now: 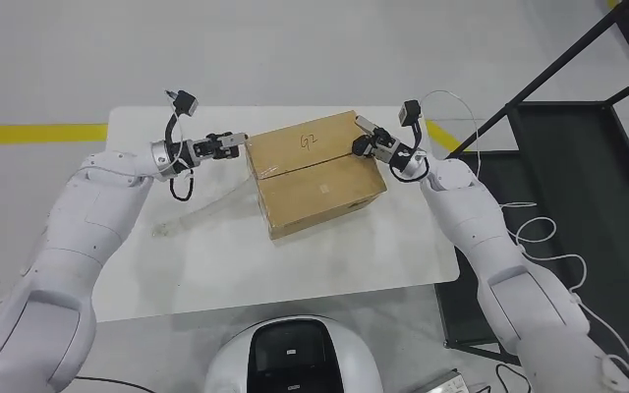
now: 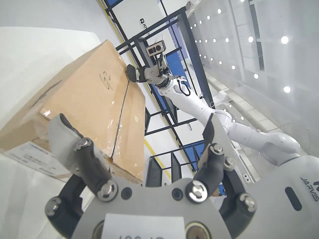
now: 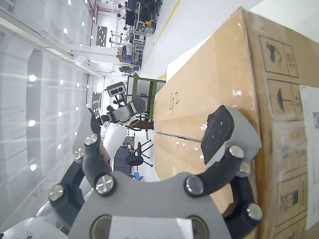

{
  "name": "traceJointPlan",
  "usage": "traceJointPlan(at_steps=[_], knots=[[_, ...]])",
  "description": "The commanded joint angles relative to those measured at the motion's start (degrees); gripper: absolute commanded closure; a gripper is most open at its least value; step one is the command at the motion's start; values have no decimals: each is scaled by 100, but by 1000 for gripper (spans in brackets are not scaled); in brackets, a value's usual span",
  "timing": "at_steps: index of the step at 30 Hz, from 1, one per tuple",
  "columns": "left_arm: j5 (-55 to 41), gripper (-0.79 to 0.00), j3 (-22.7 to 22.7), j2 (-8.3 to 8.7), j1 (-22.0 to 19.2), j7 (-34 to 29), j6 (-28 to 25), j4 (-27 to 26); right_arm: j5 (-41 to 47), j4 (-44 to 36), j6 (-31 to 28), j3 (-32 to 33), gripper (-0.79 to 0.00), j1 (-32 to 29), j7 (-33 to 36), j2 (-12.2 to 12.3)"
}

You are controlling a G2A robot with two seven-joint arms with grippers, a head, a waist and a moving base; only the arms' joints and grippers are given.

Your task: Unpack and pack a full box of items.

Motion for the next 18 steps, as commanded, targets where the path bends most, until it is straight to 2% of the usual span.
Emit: traceJointPlan(at_steps=[1,5,13,18], knots=[[77,-785,-62,80,121,33,-32,34,2,10,0,12,-785,5,23,-10],[449,-785,-3,85,208,129,-122,138,-1,23,-13,44,-785,19,36,-25],[629,-785,87,54,300,-263,265,422,-38,0,-24,93,-785,-5,61,-50],[876,-785,114,28,348,-82,173,497,-36,-8,-32,128,-785,-12,99,-65]])
